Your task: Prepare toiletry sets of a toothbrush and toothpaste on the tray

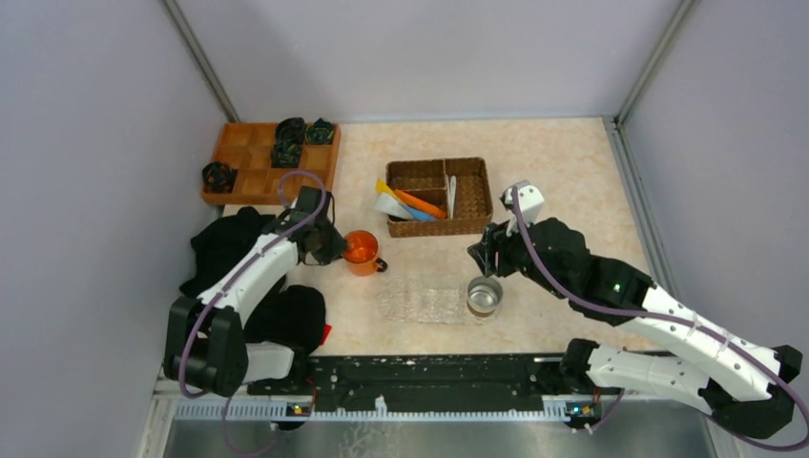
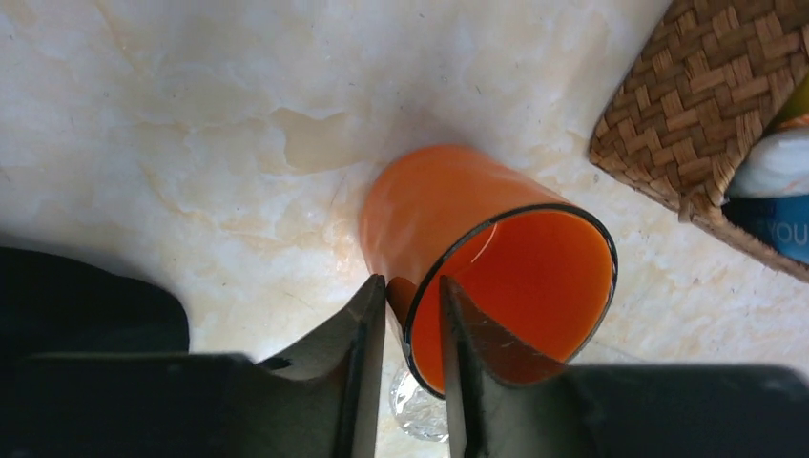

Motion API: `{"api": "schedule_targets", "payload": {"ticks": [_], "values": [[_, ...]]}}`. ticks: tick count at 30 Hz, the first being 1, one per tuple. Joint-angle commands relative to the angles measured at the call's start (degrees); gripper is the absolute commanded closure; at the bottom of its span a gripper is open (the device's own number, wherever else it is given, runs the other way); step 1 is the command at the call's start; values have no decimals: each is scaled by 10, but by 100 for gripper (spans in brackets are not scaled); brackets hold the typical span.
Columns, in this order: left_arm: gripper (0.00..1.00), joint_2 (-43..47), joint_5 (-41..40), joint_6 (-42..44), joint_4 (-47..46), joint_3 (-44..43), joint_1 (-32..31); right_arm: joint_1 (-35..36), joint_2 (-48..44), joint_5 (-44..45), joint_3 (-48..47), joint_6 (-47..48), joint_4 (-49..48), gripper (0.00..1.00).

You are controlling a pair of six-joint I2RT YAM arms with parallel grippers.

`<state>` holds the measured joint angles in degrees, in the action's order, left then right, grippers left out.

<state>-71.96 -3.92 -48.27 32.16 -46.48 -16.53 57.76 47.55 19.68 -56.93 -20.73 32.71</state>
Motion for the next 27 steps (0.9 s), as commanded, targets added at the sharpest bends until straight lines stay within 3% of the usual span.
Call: {"api": "schedule_targets", "payload": {"ticks": [1,6,13,19,27], "values": [[73,-42,-22,-23,31,-40,3,3,-20,9,12,-2,-1,51],[100,-71,-18,-16,40,-48,3,3,-23,7,25,4,-11,51],[100,-80,28,58,43,-83,3,3,-41,5,43,6,-13,51],[100,-10,122,151,34,-109,3,3,-62,11,54,2,-6,51],[100,-10,144,253,176,-226,3,3,-89,15,67,2,-1,52]]}}
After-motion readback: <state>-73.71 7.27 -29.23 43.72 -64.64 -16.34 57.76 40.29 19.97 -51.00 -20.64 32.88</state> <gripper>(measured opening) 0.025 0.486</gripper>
